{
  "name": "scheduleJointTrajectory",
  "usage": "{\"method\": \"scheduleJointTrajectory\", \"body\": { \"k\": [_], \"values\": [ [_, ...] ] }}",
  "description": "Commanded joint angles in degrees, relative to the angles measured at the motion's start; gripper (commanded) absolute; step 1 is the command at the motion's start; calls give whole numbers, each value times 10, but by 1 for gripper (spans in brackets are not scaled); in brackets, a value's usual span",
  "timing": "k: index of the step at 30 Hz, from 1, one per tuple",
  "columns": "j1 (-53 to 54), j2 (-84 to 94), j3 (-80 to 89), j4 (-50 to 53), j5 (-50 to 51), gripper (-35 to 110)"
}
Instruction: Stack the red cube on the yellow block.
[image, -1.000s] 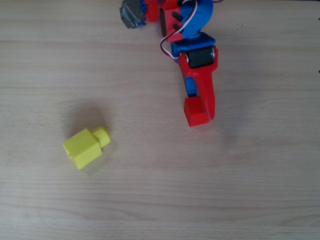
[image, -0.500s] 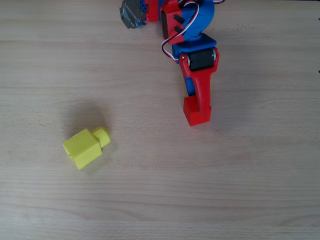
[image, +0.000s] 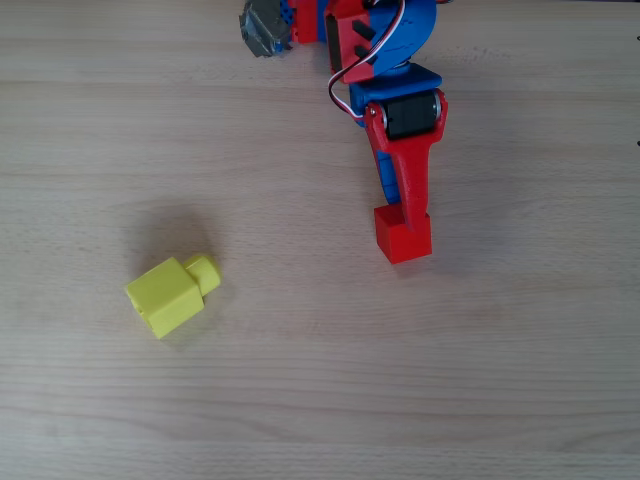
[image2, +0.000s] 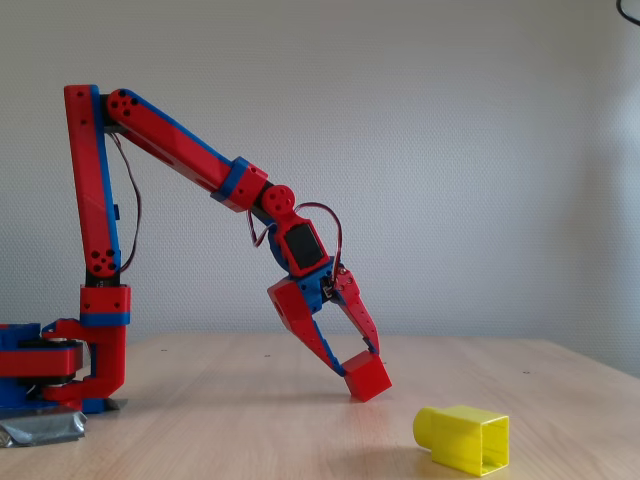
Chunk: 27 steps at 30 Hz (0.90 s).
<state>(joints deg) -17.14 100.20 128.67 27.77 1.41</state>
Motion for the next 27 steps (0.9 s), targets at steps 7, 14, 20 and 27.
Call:
{"method": "scheduleJointTrajectory", "body": {
  "k": [7, 14, 20, 27],
  "values": [
    [21, 62, -45, 80, -19, 0],
    [42, 90, -57, 103, -29, 0],
    [62, 149, -163, 194, -26, 0],
    [113, 91, -310, 263, -41, 0]
  ]
}}
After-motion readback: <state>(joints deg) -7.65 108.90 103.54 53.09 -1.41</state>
